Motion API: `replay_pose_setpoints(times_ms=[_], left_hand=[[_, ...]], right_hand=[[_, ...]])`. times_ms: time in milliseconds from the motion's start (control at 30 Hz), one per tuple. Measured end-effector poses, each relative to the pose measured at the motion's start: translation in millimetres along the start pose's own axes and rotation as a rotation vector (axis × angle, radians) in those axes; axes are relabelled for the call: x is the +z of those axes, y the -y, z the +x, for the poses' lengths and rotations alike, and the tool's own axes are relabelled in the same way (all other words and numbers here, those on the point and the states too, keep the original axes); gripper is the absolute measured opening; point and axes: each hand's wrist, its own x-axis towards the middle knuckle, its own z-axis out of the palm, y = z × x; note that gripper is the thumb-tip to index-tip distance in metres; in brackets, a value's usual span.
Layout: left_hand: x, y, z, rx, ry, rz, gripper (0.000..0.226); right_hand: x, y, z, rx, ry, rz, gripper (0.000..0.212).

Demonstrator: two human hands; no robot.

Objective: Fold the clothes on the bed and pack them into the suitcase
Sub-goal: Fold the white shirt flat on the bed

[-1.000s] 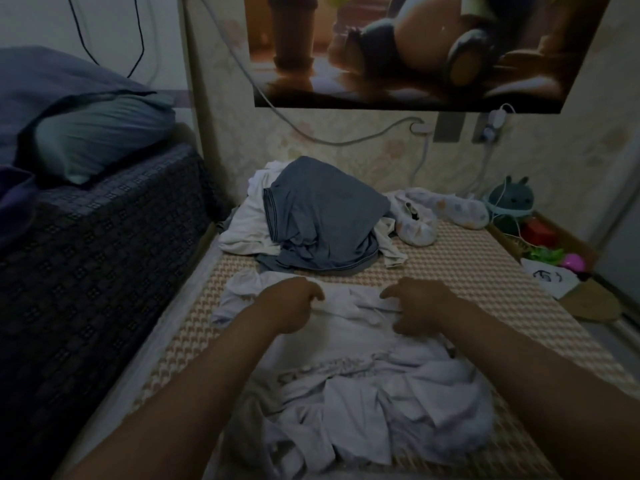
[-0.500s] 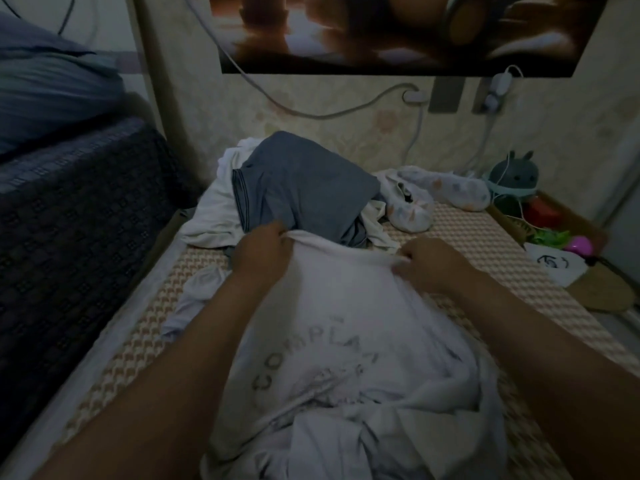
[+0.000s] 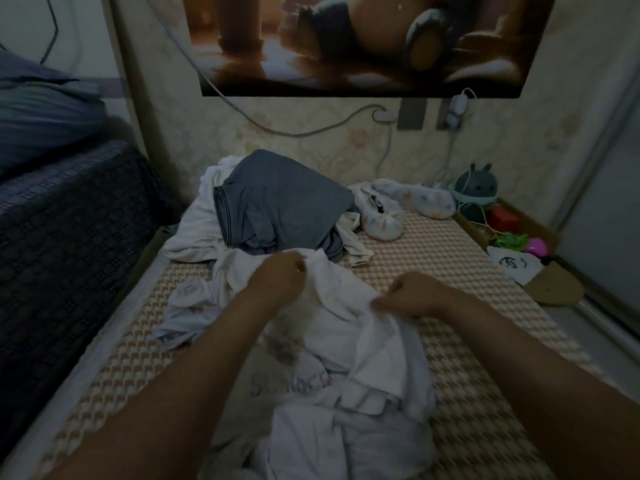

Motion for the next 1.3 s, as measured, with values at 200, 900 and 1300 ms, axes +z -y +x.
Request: replay_pose_setpoints(times_ms=[200, 900, 1300], left_hand=[[41.9, -34.4, -34.6, 0.069, 0.431, 0.204, 0.057], [58.5, -40.0, 47.8, -0.213, -0.058, 0.050, 0.022], [64.9, -52.5, 133.9, 0.149, -0.082, -0.367, 0.060]], right_hand=[[-3.3, -6.9, -36.3, -0.083, 0.069, 0.042, 0.031], [5.1, -52.3, 32.3, -0.072, -0.416, 0.174, 0.030], [-10.7, -84.2, 72.2, -0.257, -0.999, -0.181, 0.027]])
